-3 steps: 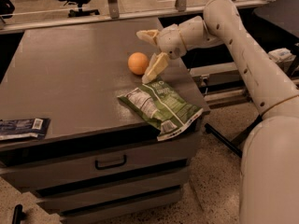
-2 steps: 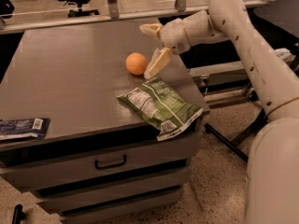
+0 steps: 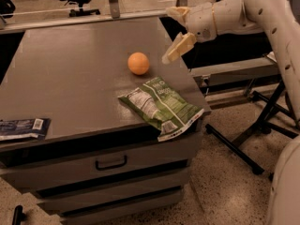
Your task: Move orange near green jalapeno chip bag
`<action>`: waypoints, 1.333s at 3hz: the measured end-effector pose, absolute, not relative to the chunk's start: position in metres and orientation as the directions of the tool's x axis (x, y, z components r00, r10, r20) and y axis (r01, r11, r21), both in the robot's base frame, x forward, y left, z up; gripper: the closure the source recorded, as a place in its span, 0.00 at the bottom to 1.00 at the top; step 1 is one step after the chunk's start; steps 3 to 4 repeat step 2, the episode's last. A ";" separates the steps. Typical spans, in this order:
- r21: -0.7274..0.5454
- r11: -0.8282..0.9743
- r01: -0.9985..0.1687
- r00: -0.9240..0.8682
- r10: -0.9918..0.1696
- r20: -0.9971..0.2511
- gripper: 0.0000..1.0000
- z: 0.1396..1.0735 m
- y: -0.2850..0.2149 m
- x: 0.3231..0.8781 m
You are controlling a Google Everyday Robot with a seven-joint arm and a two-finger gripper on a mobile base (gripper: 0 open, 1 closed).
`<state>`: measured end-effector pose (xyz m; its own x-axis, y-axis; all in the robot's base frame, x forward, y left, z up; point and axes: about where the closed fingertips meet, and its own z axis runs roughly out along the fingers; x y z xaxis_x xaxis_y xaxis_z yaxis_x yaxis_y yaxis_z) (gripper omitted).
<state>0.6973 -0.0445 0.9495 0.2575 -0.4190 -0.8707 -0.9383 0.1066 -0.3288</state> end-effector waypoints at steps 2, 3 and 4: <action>-0.297 0.175 -0.939 0.217 -0.371 -0.903 0.00 0.940 -0.092 0.692; -0.297 0.175 -0.939 0.217 -0.371 -0.903 0.00 0.940 -0.092 0.692; -0.297 0.175 -0.939 0.217 -0.371 -0.903 0.00 0.940 -0.092 0.692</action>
Offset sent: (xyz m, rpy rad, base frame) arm -0.0032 -0.0324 -0.0068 0.0499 0.0169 -0.0336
